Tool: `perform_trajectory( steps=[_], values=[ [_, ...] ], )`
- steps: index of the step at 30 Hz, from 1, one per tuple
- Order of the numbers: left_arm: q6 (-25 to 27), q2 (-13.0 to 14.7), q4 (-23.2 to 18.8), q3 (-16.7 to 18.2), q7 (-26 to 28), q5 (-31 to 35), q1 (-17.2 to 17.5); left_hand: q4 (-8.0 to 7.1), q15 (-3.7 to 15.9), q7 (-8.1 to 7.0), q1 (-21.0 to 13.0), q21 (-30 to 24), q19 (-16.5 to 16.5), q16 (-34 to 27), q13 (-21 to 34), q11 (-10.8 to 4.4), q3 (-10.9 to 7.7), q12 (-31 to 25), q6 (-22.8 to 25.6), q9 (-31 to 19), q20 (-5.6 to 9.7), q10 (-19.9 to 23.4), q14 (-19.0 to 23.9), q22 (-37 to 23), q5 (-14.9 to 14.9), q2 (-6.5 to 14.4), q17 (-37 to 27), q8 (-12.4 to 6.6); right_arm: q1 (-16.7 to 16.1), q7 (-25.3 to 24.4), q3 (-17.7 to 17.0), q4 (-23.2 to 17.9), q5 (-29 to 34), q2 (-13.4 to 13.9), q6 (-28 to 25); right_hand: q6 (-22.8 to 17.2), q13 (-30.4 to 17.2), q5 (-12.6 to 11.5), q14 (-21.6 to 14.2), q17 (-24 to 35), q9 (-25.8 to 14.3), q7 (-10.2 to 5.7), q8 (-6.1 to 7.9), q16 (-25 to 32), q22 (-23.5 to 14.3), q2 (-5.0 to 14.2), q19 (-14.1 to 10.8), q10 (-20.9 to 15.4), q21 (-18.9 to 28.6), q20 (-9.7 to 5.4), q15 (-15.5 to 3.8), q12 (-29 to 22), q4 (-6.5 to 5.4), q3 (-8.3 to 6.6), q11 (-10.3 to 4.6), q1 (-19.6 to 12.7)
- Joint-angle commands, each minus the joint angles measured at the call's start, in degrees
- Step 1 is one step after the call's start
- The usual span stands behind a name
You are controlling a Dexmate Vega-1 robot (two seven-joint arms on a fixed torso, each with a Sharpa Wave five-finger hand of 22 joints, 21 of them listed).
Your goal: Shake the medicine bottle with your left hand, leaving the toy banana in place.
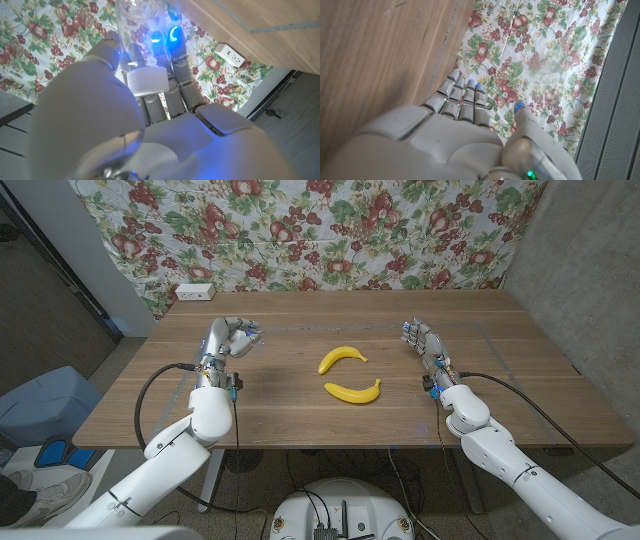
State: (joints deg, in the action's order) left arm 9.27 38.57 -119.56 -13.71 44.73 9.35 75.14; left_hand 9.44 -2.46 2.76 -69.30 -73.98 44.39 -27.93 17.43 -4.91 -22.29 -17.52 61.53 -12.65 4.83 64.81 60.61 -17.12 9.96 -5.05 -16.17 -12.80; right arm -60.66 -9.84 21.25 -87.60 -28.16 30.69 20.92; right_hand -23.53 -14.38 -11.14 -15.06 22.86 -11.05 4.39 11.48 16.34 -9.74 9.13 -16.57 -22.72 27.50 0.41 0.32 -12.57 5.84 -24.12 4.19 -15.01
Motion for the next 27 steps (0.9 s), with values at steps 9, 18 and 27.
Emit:
perform_trajectory(
  steps=[9, 18, 27],
  values=[
    [-10.0, -8.4, 4.8, 1.3, 10.6, 7.2, 1.5, 0.18, 15.97, -0.1, -9.4, -1.0, -0.4, 0.1, 0.3, 0.03, -0.16, 0.1, 0.4, -0.2, 6.88, 0.4, 13.5, 0.5, 0.3, 8.9, -13.0, 0.2, -0.2, 0.1, 0.0, -0.3, -0.1, 0.1, 0.1, -0.3, -0.1, 0.2, -0.4, -0.1, -0.2, 0.22, 0.17, -0.1, -0.2, -0.08, -0.4, -0.3, -0.6, 0.12, -0.29, -0.2, 0.35, -0.13, -0.01, 0.3],
    [-6.7, -7.4, 2.8, 2.4, 4.0, 5.1, 1.9, 0.15, 15.97, -0.07, -9.4, -1.3, -0.6, 0.3, 0.3, 0.13, -0.21, 0.2, 0.4, -0.2, 6.89, 0.5, 13.5, 0.9, 0.3, 9.0, -13.1, 0.26, -0.2, -0.3, 0.0, -0.5, 0.3, 0.1, 0.0, -0.2, -0.1, 0.2, -0.3, -0.1, -0.2, 0.18, 0.15, -0.1, -0.2, -0.08, -0.5, -0.3, -0.8, 0.13, -0.17, -0.2, 0.35, -0.13, -0.05, 0.4],
    [0.9, -1.6, -2.0, 4.1, -10.5, -1.6, 2.2, 0.14, 15.98, -0.03, -9.3, -1.6, -0.7, 0.5, 0.4, 0.0, -0.24, 0.4, 0.5, -0.2, 6.88, 0.4, 13.5, 1.3, 0.3, 9.0, -13.1, 0.29, 0.0, -0.4, 0.0, -0.4, 0.5, 0.0, 0.0, -0.2, -0.1, 0.2, -0.4, -0.2, -0.2, 0.21, 0.15, -0.1, -0.3, -0.1, -0.5, -0.3, -0.9, 0.17, -0.19, -0.2, 0.36, -0.13, -0.07, 0.4]
  ],
)
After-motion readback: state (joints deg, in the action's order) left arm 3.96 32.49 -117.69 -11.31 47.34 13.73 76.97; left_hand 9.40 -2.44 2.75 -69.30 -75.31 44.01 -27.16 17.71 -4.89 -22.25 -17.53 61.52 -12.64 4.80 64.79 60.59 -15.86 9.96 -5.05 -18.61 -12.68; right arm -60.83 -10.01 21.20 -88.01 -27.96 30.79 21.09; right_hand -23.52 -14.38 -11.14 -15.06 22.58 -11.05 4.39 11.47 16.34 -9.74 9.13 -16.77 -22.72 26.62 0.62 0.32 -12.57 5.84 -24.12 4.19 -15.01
